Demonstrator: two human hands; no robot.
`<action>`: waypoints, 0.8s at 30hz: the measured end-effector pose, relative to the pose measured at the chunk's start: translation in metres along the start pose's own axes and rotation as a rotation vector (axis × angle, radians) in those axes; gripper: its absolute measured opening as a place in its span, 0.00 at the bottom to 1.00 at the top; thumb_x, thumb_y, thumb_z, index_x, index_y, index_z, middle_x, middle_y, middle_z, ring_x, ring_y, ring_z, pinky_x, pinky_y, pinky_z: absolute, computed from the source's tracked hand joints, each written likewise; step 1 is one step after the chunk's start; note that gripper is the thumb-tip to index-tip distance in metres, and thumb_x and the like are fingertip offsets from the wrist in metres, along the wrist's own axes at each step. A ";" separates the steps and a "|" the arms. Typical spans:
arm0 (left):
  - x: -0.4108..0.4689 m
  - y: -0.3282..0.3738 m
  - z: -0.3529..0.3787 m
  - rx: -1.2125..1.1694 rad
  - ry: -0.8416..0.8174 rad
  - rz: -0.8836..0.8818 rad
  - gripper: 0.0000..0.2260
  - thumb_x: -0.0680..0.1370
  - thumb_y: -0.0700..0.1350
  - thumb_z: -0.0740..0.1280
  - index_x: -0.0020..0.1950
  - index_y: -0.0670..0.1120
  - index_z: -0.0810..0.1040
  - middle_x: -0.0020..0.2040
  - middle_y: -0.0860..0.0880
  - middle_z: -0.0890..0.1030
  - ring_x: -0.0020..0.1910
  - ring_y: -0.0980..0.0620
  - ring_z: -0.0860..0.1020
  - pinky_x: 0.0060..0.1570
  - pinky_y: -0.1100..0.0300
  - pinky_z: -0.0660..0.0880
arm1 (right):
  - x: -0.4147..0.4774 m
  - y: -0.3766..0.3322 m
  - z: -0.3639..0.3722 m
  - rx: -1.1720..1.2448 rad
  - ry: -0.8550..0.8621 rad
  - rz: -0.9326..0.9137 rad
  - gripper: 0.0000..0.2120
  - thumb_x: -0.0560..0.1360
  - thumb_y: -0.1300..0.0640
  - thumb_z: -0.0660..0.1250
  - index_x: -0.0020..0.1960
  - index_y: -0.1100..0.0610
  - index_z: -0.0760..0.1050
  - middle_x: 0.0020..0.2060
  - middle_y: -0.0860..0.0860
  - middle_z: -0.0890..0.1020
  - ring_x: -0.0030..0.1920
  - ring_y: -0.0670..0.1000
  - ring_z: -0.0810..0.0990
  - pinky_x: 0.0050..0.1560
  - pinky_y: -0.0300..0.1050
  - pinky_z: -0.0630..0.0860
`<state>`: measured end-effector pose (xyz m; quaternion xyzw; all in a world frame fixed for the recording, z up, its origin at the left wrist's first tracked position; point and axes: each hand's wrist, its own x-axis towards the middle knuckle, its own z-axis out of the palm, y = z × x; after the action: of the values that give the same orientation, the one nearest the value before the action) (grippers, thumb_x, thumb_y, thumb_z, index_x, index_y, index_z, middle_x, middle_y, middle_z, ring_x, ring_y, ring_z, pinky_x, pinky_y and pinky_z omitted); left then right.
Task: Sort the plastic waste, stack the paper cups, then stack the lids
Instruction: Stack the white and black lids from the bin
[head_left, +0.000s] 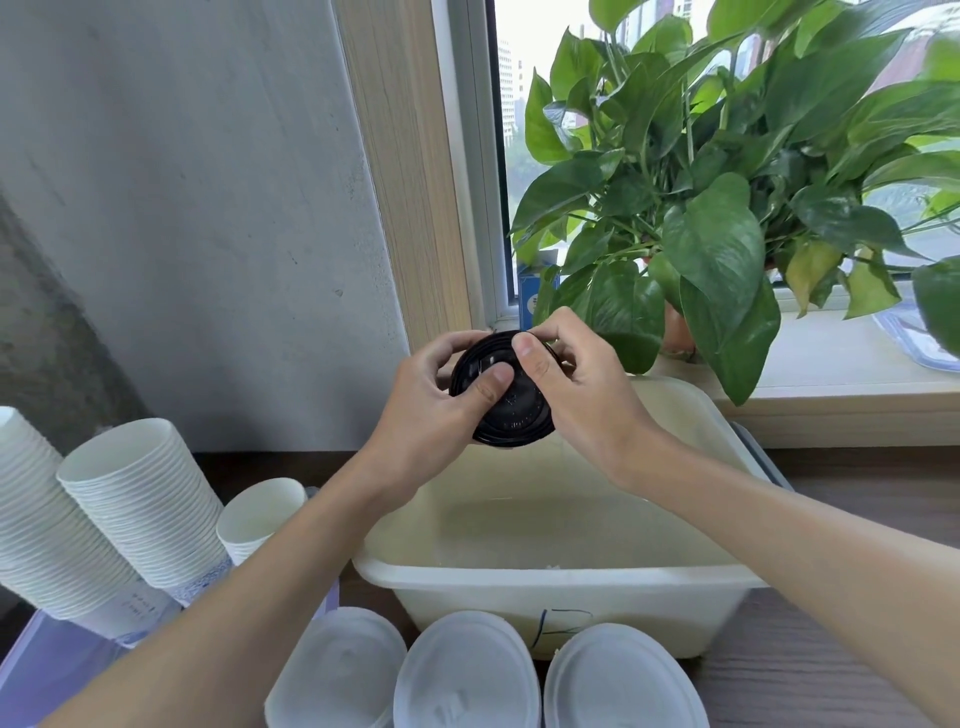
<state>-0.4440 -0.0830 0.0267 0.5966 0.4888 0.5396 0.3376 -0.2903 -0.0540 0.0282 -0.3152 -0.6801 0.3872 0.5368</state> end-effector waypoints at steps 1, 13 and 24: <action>0.000 0.001 0.000 0.005 -0.004 -0.005 0.21 0.73 0.51 0.74 0.64 0.47 0.78 0.53 0.47 0.85 0.53 0.48 0.84 0.48 0.50 0.83 | -0.001 0.000 0.000 -0.005 -0.005 -0.003 0.07 0.80 0.54 0.63 0.46 0.56 0.72 0.33 0.48 0.76 0.33 0.40 0.74 0.34 0.35 0.72; -0.009 0.024 -0.019 -0.040 -0.084 -0.121 0.09 0.79 0.39 0.70 0.59 0.43 0.80 0.45 0.42 0.87 0.45 0.45 0.86 0.42 0.55 0.82 | -0.006 -0.021 -0.012 -0.085 -0.215 0.173 0.12 0.78 0.58 0.67 0.61 0.54 0.72 0.52 0.59 0.80 0.46 0.45 0.81 0.37 0.34 0.79; -0.027 0.015 -0.052 0.698 -0.141 -0.021 0.23 0.76 0.60 0.67 0.70 0.55 0.74 0.67 0.57 0.76 0.65 0.61 0.72 0.64 0.60 0.68 | -0.006 0.002 0.012 -0.026 -0.311 0.747 0.16 0.79 0.59 0.66 0.65 0.57 0.68 0.58 0.57 0.79 0.53 0.59 0.82 0.50 0.58 0.82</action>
<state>-0.4902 -0.1197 0.0417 0.7067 0.6253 0.2941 0.1521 -0.3009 -0.0603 0.0218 -0.4850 -0.5969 0.5899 0.2457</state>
